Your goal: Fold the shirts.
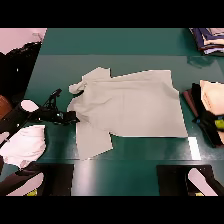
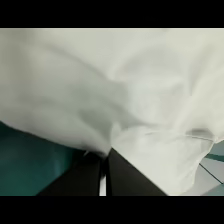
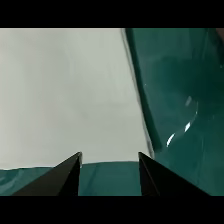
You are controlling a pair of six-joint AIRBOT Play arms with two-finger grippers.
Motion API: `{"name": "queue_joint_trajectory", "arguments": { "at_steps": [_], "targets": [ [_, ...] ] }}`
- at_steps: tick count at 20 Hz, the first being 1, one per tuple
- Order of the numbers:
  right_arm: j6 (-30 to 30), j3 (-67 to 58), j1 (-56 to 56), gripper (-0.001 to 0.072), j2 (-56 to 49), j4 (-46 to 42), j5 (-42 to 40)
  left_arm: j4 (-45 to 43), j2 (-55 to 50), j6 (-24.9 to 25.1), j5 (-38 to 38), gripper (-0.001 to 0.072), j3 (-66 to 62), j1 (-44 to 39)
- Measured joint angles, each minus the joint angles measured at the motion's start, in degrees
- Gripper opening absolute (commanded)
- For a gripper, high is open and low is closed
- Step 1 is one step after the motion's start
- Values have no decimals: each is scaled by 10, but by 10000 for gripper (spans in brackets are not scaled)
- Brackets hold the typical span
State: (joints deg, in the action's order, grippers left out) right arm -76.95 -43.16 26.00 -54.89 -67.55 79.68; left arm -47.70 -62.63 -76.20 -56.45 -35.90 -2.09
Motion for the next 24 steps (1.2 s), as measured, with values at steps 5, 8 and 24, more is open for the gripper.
{"name": "queue_joint_trajectory", "arguments": {
  "at_steps": [5, 8, 24],
  "targets": [
    [17, 90, 82, 407, -42, 23, -9, 1, 0, 12, -5, 27, -23, -2],
    [24, 111, 86, 343, -77, 52, -30, 0, 0, 15, -6, 27, -27, -2],
    [30, -92, -74, 16, 33, 93, -108, -56, 95, -5, -63, 26, -211, -1]
  ]
}}
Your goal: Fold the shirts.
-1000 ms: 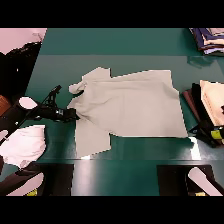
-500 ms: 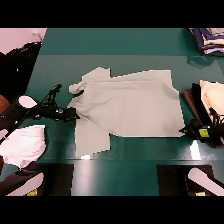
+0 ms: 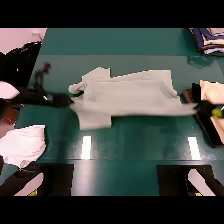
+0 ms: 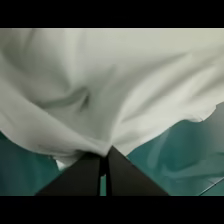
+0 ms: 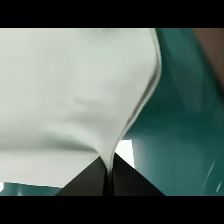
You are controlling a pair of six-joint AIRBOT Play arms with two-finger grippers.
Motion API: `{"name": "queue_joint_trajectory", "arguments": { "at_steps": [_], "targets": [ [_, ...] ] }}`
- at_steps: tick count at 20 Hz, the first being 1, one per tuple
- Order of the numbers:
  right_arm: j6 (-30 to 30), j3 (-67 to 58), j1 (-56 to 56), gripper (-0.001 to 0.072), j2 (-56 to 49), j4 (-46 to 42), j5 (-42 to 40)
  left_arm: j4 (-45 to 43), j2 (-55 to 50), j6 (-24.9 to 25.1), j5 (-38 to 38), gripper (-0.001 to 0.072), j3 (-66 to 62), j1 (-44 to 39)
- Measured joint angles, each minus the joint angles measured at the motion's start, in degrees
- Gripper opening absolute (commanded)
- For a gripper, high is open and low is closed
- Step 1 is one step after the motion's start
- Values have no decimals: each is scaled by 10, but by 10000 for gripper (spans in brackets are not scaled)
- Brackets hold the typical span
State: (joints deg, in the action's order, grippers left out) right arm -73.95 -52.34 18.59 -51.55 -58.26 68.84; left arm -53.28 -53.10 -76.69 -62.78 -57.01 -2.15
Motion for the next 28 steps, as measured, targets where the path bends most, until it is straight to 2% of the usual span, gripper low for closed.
{"name": "queue_joint_trajectory", "arguments": {
  "at_steps": [9, 14, 18, 22, 28],
  "targets": [
    [-1, -461, -38, 16, 66, -30, -3, -35, 59, -26, 9, 25, -538, 0],
    [-19, -605, -40, 15, 76, -109, 35, -36, 63, -51, 19, 25, -680, 0],
    [-33, -647, -40, 15, 35, -127, 104, -37, 61, -66, -14, 26, -619, 0],
    [-41, -584, -45, 15, -38, -109, 168, -37, 24, -72, -71, 26, -466, 0],
    [-44, -451, -92, 15, -188, -99, 196, -39, -143, -62, -109, 26, -322, 0]
  ]
}}
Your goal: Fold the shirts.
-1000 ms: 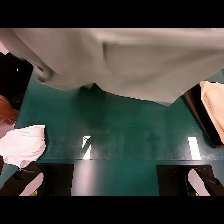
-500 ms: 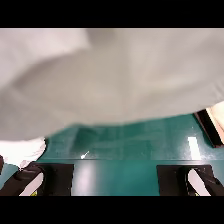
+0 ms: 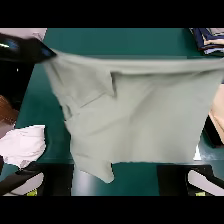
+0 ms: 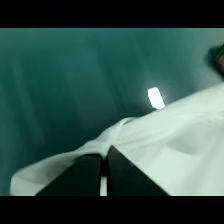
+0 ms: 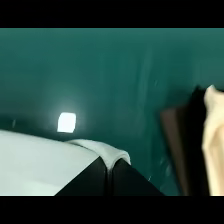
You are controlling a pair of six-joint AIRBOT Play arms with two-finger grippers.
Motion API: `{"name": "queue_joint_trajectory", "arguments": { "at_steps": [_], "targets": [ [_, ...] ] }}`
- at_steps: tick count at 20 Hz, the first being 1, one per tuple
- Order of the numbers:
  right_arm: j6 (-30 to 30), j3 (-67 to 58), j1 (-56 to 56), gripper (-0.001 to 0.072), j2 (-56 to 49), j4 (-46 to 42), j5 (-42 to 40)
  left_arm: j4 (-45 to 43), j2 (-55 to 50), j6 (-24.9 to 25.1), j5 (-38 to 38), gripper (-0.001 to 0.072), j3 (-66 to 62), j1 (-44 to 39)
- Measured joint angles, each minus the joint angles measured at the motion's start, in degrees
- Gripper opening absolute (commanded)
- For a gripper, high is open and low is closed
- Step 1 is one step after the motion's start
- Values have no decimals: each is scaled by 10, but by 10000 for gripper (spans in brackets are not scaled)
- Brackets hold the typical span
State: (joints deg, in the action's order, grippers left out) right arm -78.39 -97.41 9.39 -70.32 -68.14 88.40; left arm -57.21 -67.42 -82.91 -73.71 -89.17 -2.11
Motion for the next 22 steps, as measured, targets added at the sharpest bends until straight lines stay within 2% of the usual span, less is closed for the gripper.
{"name": "queue_joint_trajectory", "arguments": {
  "at_steps": [2, 5, 9, 11, 13, 16, 19, 22],
  "targets": [
    [0, 28, -14, 15, -64, 2, -14, 1, -73, 5, 22, 26, 14, 0],
    [-4, 28, -23, 15, -153, 4, -52, 9, -159, 22, 102, 26, 23, 0],
    [-10, -31, -28, 15, -242, 7, -101, 22, -214, 52, 232, 26, 26, 0],
    [-11, -59, -29, 15, -265, 9, -115, 23, -224, 76, 266, 27, 24, 0],
    [-12, -71, -31, 15, -276, 8, -115, 17, -229, 101, 263, 25, 18, 0],
    [-10, -39, -31, 15, -268, 4, -105, -8, -233, 111, 202, 25, 16, 0],
    [-4, 47, -31, 15, -238, 3, -116, -34, -234, 102, 145, 25, 40, 0],
    [-1, 145, -31, 16, -205, 3, -147, -49, -234, 97, 119, 26, 81, 0]
  ]
}}
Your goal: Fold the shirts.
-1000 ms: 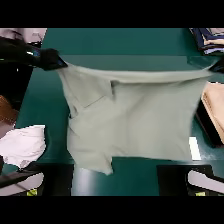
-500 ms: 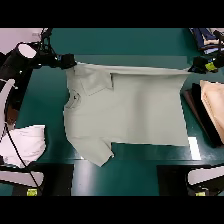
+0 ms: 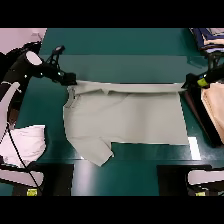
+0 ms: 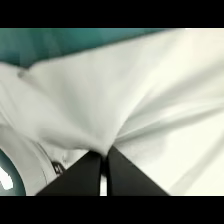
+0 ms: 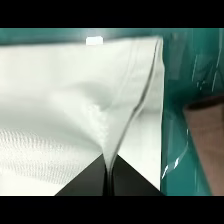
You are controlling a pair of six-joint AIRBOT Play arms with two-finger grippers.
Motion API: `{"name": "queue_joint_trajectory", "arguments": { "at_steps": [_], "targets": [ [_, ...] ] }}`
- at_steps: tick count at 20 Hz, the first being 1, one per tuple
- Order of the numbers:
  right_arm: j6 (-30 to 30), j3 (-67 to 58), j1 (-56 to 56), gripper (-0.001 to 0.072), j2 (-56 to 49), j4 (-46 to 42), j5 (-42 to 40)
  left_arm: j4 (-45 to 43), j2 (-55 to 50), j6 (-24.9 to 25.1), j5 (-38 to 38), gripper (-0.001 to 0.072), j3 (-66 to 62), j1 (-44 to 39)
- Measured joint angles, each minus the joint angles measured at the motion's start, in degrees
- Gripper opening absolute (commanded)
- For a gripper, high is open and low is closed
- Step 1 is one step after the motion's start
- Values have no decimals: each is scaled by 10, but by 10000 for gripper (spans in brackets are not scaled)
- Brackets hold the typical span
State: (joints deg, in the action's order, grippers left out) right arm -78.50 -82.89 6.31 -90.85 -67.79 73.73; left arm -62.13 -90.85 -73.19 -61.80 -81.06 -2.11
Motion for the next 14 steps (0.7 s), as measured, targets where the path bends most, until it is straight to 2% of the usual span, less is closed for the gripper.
{"name": "queue_joint_trajectory", "arguments": {
  "at_steps": [4, 5, 6, 7, 11, 14],
  "targets": [
    [1, 95, 0, 17, 31, 1, -33, -8, 0, -2, -19, 29, 41, 0],
    [2, 112, 0, 26, 36, 2, -39, -9, 0, -4, -23, 159, 46, 0],
    [2, 125, 0, 150, 40, 2, -41, -10, 0, -10, -28, 450, 50, 0],
    [2, 136, 0, 349, 43, 2, -42, -13, 0, -17, -34, 489, 53, 0],
    [2, 146, 0, 358, 65, 2, -27, -27, 17, -51, -74, 484, 60, 8],
    [3, 164, 2, 358, 119, -6, -18, -50, 74, -68, -113, 484, 90, 20]
  ]
}}
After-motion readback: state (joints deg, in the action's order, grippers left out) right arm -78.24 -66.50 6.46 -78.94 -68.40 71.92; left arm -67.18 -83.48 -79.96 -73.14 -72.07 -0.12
